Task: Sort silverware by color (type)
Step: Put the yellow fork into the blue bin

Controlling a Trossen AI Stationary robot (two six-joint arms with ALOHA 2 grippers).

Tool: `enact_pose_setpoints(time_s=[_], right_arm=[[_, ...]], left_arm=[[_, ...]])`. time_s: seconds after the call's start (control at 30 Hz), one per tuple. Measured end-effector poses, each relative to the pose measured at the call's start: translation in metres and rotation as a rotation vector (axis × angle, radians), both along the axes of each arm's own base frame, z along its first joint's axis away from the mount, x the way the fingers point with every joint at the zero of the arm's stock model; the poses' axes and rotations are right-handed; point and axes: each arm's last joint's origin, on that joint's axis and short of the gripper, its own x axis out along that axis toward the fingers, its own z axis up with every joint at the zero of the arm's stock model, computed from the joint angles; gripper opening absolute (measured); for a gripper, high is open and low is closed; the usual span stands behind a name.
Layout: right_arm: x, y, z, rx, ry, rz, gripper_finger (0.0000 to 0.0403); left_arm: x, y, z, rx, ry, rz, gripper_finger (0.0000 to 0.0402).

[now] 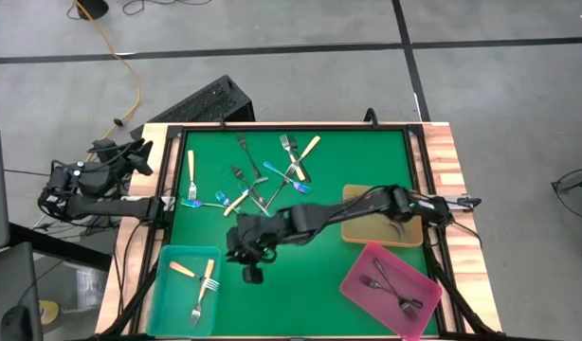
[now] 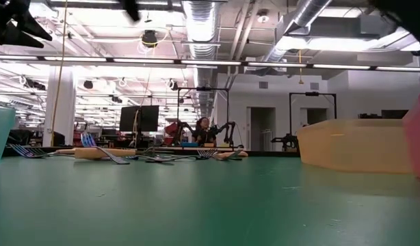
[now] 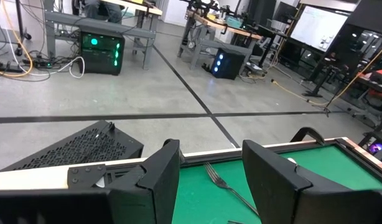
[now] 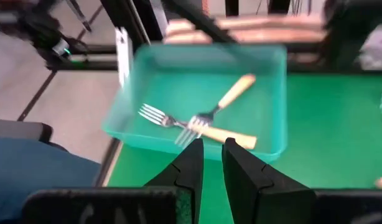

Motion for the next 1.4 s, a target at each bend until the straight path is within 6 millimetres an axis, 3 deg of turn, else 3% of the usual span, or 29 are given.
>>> enact_pose_setpoints(time_s=[0.07, 0.2, 0.43, 0.6, 1.07, 1.4], right_arm=[[0.009, 0.004, -0.022, 0.021, 0.015, -0.011, 0.0083], [0.02, 0.008, -0.04, 0.098, 0.0, -0.04, 0.0083], [0.032, 0.019, -0.093, 0.158, 0.071, 0.046, 0.0083], [0.035, 0.014, -0.092, 0.219, 0.067, 0.123, 0.0083], [0.04, 0.0, -0.09, 0.213, 0.027, 0.1, 0.0083], [0.039, 0.001, -0.091, 0.208, 0.036, 0.096, 0.0083]], left_arm=[[0.0, 0.0, 0.0, 0.0, 0.0, 0.0, 0.0158], [0.0, 0.0, 0.0, 0.0, 0.0, 0.0, 0.0158], [0.0, 0.0, 0.0, 0.0, 0.0, 0.0, 0.0158], [0.0, 0.0, 0.0, 0.0, 0.0, 0.0, 0.0158], [0.0, 0.0, 0.0, 0.0, 0.0, 0.0, 0.0158], [0.0, 0.0, 0.0, 0.0, 0.0, 0.001, 0.0158]])
